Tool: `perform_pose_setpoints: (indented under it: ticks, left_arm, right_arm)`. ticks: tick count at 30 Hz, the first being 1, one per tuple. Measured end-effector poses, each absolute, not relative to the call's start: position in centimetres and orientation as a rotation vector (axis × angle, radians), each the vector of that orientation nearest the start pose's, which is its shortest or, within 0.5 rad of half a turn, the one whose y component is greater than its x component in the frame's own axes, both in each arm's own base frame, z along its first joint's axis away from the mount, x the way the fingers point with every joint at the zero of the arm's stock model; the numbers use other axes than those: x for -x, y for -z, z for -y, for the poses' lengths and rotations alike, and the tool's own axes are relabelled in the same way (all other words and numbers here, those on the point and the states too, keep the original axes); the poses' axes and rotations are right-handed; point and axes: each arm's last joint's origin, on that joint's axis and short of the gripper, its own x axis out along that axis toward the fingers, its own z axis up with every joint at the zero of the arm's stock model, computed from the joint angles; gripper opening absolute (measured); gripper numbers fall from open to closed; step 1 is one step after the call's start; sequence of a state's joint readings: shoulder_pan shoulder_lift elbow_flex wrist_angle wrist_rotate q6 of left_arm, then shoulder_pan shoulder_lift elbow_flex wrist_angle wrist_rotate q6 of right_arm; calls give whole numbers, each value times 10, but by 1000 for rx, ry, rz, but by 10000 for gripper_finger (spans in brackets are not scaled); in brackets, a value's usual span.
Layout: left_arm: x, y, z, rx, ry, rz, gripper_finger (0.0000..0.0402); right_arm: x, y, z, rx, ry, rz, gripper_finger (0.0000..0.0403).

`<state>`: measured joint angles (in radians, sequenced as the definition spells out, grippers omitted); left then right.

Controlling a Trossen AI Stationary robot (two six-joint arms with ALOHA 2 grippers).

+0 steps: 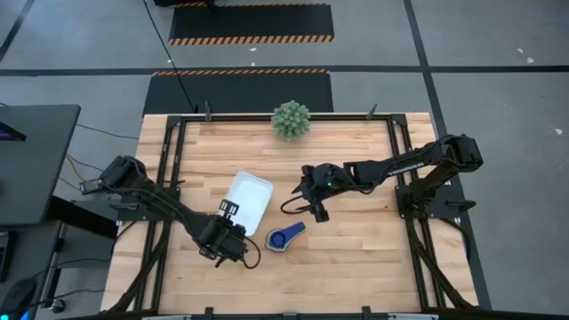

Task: Nest measuring cups in basket
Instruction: Put the nested measuring cup into the white bin

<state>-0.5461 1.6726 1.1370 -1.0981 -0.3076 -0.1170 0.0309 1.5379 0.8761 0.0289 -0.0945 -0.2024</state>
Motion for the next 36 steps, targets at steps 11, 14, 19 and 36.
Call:
perform_pose_setpoints:
  ticks: [11,14,19,36]
  left_arm:
    - [-246,-198,138,-767,226,-1486,22]
    - [-245,-200,136,-819,299,-1484,22]
    - [-246,-211,127,-909,397,-1438,14]
    - [-256,-204,67,-949,596,-1390,10]
  right_arm:
    - [-320,-209,-18,178,-203,-605,251]
    - [-321,-210,-19,163,-200,-600,250]
    - [-321,-211,-26,131,-207,-592,250]
    - [-320,-215,-50,98,-128,-555,250]
